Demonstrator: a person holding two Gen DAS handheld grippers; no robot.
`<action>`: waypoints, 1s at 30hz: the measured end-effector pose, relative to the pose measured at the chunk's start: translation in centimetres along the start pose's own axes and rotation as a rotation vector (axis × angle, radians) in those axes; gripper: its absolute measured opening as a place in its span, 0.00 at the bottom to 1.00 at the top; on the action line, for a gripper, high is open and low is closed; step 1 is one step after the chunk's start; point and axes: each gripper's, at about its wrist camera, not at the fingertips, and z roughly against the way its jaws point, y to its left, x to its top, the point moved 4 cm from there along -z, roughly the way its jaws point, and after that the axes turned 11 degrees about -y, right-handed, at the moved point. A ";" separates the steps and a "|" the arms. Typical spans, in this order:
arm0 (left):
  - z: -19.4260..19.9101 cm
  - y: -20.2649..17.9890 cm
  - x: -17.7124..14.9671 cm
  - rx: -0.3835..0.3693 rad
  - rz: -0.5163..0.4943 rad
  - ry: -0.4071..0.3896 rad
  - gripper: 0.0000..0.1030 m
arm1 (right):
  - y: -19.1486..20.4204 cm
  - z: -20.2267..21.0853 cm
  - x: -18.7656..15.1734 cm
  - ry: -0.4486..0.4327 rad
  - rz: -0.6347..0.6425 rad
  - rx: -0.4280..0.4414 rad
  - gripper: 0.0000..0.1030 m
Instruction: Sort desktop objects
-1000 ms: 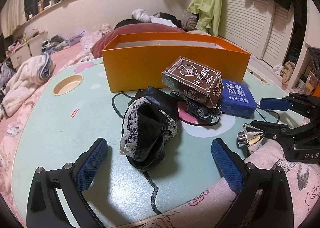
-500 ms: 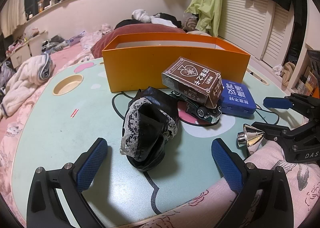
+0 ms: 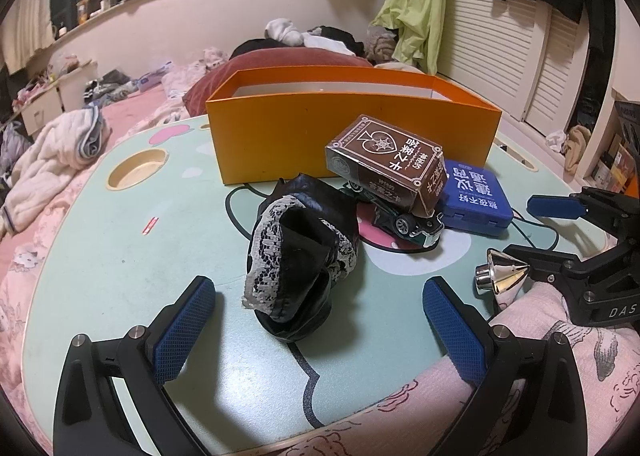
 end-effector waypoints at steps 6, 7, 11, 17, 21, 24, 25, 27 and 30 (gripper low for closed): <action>1.4 0.7 0.7 -0.027 0.036 -0.030 0.97 | 0.0 0.0 0.0 -0.001 0.001 -0.001 0.80; 2.1 0.9 1.2 -0.038 0.044 -0.052 0.96 | -0.1 0.0 0.1 0.000 0.001 -0.001 0.80; 4.4 2.2 4.3 -0.060 0.061 -0.121 0.73 | -0.1 0.0 0.0 0.000 0.001 0.000 0.80; 2.1 2.2 12.7 -0.134 0.026 -0.082 0.49 | 0.0 0.0 0.0 -0.001 0.000 -0.001 0.81; -5.0 0.4 14.7 -0.161 0.038 0.156 0.36 | -0.1 0.0 0.0 -0.002 -0.001 0.001 0.81; -10.3 0.0 14.5 -0.127 0.084 0.310 0.36 | 0.0 0.0 0.0 -0.005 -0.003 0.004 0.81; -12.2 -0.1 14.1 -0.102 0.107 0.371 0.36 | 0.0 0.0 0.0 -0.007 -0.003 0.006 0.81; -14.3 -0.2 12.9 -0.064 0.137 0.454 0.40 | 0.0 0.0 0.0 -0.009 -0.004 0.008 0.81; -16.4 -0.3 11.6 -0.025 0.148 0.510 0.45 | -0.1 0.0 -0.1 -0.014 -0.008 0.015 0.81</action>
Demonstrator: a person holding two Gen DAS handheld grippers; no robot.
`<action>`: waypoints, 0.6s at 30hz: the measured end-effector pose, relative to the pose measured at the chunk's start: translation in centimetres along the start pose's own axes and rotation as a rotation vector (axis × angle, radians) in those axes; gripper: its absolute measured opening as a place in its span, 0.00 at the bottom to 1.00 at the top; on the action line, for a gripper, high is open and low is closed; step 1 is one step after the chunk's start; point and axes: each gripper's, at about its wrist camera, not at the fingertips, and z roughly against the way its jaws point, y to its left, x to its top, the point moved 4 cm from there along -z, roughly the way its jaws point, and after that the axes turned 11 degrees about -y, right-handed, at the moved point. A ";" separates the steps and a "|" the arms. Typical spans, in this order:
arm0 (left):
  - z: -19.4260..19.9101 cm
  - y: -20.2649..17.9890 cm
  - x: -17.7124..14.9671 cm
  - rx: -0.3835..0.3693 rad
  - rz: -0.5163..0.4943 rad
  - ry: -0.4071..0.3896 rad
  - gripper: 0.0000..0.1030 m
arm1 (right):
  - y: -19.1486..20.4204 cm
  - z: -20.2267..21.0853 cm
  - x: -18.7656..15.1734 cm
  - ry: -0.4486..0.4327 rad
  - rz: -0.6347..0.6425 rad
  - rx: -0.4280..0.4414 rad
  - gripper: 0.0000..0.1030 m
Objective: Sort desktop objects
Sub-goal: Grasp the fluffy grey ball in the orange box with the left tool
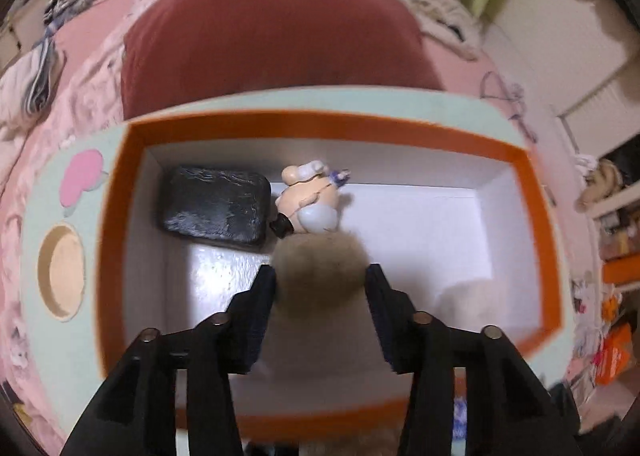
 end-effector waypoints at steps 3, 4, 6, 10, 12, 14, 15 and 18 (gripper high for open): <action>-0.4 -0.4 -0.2 0.051 -0.047 -0.032 0.42 | 0.0 0.0 0.0 -0.004 -0.005 0.008 0.81; -0.3 -0.6 -0.3 0.068 -0.065 -0.040 0.38 | 0.0 0.0 0.0 -0.005 -0.006 0.009 0.81; -0.2 -0.6 -0.4 0.065 -0.070 -0.051 0.36 | 0.0 0.0 0.0 -0.007 -0.009 0.012 0.81; 0.7 0.2 -0.7 0.011 -0.053 -0.093 0.35 | 0.0 0.0 0.0 -0.009 -0.012 0.016 0.81; 2.5 0.7 -0.9 -0.036 -0.049 -0.159 0.35 | 0.0 0.0 0.0 -0.009 -0.012 0.016 0.81; 5.3 0.6 -1.2 -0.092 -0.043 -0.248 0.35 | 0.0 0.0 0.0 -0.009 -0.012 0.016 0.81; 6.6 0.5 -1.5 -0.119 -0.033 -0.284 0.35 | 0.0 0.1 0.0 -0.010 -0.013 0.015 0.81; 11.8 0.9 -4.0 -0.218 -0.005 -0.395 0.35 | 0.0 0.1 0.0 -0.010 -0.012 0.014 0.81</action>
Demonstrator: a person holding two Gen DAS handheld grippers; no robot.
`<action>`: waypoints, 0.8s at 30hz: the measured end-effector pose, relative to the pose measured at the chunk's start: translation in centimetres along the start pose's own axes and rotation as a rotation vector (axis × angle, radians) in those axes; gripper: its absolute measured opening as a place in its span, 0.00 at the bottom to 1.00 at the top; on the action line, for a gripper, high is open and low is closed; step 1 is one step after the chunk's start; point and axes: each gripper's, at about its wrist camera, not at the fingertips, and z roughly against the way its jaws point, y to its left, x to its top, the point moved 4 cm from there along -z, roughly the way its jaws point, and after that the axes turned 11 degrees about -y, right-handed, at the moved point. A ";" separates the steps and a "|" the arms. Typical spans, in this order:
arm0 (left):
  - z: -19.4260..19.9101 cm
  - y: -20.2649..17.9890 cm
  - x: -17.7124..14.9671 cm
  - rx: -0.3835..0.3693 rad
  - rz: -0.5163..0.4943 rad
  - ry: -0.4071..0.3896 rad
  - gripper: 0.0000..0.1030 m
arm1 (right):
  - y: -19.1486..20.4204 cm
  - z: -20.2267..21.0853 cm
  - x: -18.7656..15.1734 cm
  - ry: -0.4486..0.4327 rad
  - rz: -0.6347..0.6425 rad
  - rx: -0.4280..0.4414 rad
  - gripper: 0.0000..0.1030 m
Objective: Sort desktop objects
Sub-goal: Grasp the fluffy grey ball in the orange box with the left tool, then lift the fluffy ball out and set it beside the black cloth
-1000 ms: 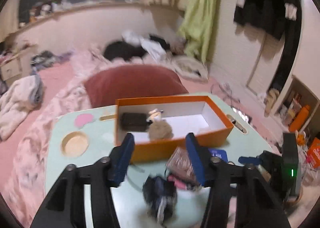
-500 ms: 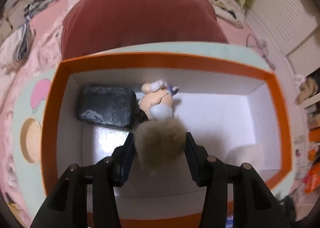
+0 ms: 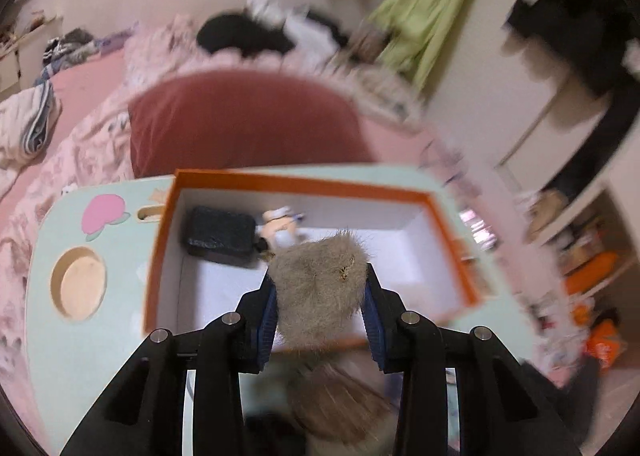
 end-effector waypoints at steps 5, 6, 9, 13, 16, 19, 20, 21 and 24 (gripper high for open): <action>4.8 -1.0 -3.7 -0.034 -0.004 -0.061 0.36 | 0.0 0.0 0.0 0.000 0.000 0.000 0.81; 4.9 -1.1 -4.7 -0.032 -0.016 -0.059 0.36 | 0.0 0.0 0.0 0.001 0.000 -0.001 0.81; 4.8 -1.4 -7.7 -0.028 -0.056 -0.047 0.36 | 0.0 0.1 0.0 0.000 0.000 -0.001 0.81; 3.5 -2.0 -9.4 -0.060 -0.102 -0.054 0.44 | 0.0 0.1 0.0 0.000 0.000 -0.001 0.81; 3.3 -2.2 -9.5 -0.009 -0.151 -0.107 0.55 | -0.1 0.1 0.0 0.000 0.001 -0.001 0.81; 4.8 -2.3 -9.1 -0.015 -0.150 -0.171 0.75 | -0.1 0.1 0.0 0.000 0.001 -0.001 0.81; 5.8 -2.2 -8.9 -0.019 -0.149 -0.206 0.77 | -0.1 0.1 0.0 0.000 0.001 -0.001 0.81; 6.5 -2.0 -8.8 -0.014 -0.150 -0.228 0.80 | -0.1 0.1 0.0 0.000 0.001 -0.001 0.81; 8.4 -0.6 -9.3 0.038 -0.161 -0.245 0.85 | -0.1 0.1 0.0 0.000 0.000 -0.001 0.81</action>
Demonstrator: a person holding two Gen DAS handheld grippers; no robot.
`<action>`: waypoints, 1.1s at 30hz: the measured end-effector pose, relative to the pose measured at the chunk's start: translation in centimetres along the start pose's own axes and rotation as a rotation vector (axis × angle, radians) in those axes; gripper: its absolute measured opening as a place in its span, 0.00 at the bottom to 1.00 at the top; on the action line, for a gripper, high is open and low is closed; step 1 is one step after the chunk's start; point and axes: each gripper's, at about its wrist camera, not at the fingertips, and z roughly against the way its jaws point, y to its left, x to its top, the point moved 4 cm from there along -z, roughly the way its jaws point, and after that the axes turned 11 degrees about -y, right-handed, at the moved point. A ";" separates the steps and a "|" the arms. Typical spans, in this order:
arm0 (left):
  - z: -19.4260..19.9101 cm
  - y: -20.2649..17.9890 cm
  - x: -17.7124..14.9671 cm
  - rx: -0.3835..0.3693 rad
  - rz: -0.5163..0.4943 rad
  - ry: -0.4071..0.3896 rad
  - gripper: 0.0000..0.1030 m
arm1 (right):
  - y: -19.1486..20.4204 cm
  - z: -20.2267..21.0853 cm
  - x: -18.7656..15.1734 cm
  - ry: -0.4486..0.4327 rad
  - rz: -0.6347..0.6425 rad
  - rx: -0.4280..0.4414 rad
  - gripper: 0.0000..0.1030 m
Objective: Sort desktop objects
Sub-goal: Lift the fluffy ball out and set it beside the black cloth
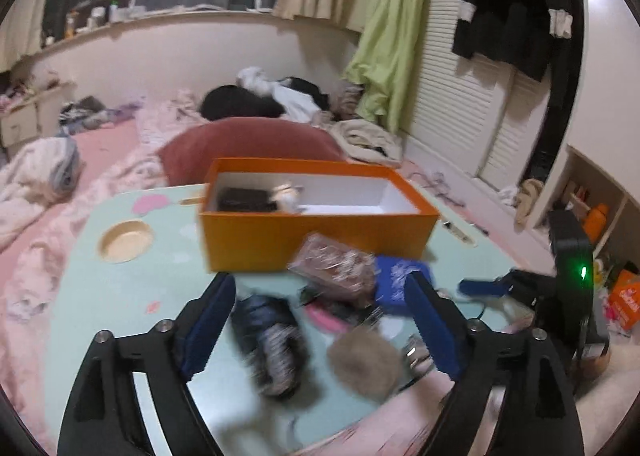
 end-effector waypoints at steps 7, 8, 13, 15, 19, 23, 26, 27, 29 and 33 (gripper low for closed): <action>0.4 0.1 -6.0 -0.014 -0.143 0.205 0.89 | 0.0 0.1 0.0 0.001 0.002 -0.002 0.81; -0.2 -0.5 -6.8 -0.015 -0.170 0.232 0.89 | 0.0 0.1 -0.1 0.001 0.003 -0.003 0.81; -2.5 -0.5 -6.7 0.020 -0.103 0.229 0.99 | -0.2 0.2 -0.2 0.003 0.006 -0.006 0.81; -3.7 -0.3 -6.7 0.088 -0.112 0.210 1.00 | -0.2 0.2 -0.2 0.003 0.006 -0.007 0.81; -4.1 -0.1 -6.7 0.117 -0.098 0.196 1.00 | -0.3 0.1 -0.3 0.004 0.007 -0.009 0.81; -3.3 0.3 -7.0 0.152 -0.078 0.159 1.00 | -0.6 0.3 -0.1 -0.001 -0.008 0.001 0.81; -3.2 0.5 -7.0 0.149 -0.077 0.161 1.00 | -0.6 0.3 0.0 -0.004 -0.015 0.023 0.80; -3.2 0.5 -7.0 0.150 -0.077 0.159 1.00 | -0.6 0.4 0.2 -0.009 -0.014 0.027 0.77; -3.3 0.5 -7.0 0.150 -0.077 0.160 1.00 | -0.2 1.1 0.9 -0.041 -0.013 0.050 0.60; -3.3 0.6 -7.0 0.150 -0.077 0.160 1.00 | 0.4 1.3 4.9 -0.085 -0.063 0.132 0.34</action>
